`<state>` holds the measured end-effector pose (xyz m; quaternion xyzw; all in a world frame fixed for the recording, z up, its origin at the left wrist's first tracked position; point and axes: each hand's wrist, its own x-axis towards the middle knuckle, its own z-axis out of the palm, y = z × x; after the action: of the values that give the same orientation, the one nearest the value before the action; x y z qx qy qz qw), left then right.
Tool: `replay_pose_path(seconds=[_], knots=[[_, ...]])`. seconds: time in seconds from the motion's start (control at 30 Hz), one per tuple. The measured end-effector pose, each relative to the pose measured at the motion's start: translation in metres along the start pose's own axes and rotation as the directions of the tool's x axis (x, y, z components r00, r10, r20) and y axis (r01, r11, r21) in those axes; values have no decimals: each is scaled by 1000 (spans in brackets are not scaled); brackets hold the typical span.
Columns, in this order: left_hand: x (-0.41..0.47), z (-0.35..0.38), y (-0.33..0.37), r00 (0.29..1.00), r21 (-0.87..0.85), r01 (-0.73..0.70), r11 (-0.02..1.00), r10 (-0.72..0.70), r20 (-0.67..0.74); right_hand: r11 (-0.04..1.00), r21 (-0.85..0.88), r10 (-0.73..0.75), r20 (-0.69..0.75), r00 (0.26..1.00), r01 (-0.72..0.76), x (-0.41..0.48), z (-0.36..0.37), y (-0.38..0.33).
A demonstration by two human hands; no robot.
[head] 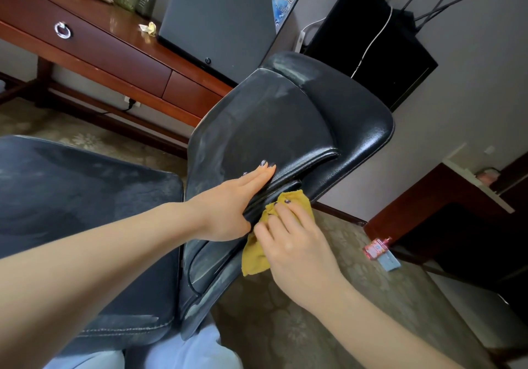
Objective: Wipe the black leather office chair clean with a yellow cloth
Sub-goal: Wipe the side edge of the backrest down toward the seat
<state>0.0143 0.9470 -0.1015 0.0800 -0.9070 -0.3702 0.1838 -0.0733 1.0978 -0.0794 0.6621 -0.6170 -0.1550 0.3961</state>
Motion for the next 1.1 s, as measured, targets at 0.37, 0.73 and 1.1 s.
replay_pose_path(seconds=[0.37,0.73,1.1], knots=[[-11,-11,14,997,3,68,998,-68,32,989,-37,-141,-45,989,140,-3,-6,8],[-29,-1,22,985,-81,168,982,-171,-30,994,-84,36,-311,950,-65,16,-44,85],[-33,0,3,962,-81,269,960,-272,-27,974,127,226,-433,873,-189,20,-3,38]])
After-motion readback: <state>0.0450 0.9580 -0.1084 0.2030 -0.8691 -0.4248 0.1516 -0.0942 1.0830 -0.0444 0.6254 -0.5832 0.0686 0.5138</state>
